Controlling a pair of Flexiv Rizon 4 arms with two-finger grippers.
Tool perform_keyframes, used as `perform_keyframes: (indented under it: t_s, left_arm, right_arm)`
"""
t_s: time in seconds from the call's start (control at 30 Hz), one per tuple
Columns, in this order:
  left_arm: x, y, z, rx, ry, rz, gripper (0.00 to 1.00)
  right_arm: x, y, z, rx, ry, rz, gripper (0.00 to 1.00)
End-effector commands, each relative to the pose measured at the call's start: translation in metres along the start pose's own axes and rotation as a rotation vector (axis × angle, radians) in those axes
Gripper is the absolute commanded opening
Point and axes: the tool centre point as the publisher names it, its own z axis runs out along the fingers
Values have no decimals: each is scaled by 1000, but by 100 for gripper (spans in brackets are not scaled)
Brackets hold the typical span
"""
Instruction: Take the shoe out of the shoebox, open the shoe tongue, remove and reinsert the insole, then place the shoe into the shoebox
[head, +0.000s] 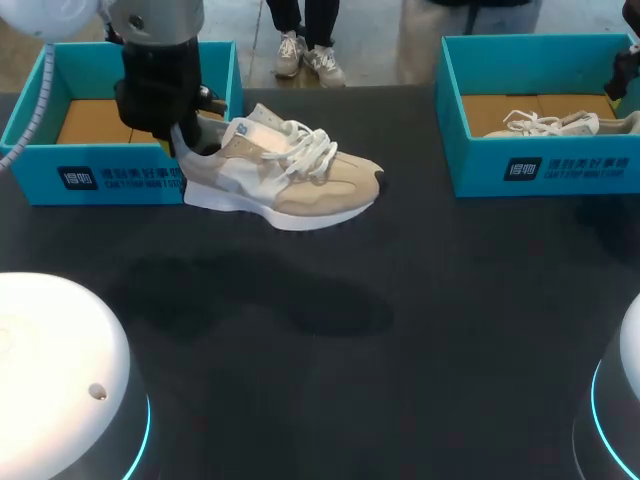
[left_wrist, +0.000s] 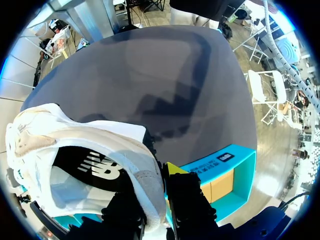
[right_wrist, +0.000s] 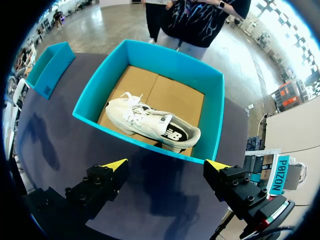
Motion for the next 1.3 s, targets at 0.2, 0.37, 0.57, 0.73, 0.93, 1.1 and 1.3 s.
perform_keyframes:
  t_s: [0.2, 0.37, 0.57, 0.73, 0.93, 1.1, 1.3]
  left_arm:
    - [-25, -10, 8, 9, 16, -68, 0]
    - [-38, -13, 16, 27, 27, -69, 0]
    - [-52, -14, 25, 32, 14, -67, 0]
    - [-62, -16, 34, 26, 4, -74, 0]
    - [-76, -19, 51, 0, 14, -100, 0]
    - [-86, -20, 68, -27, 15, -125, 0]
    - [-95, -19, 90, -1, 0, -141, 0]
  right_arm:
    - [0, 0, 0, 0, 1, -1, 100]
    - [0, 0, 0, 0, 1, -1, 100]
    - [0, 0, 0, 0, 1, -1, 100]
    - [0, 0, 0, 0, 1, -1, 100]
    - [0, 0, 0, 0, 1, -1, 100]
    - [0, 0, 0, 0, 1, -1, 100]
    - [0, 0, 0, 0, 1, -1, 100]
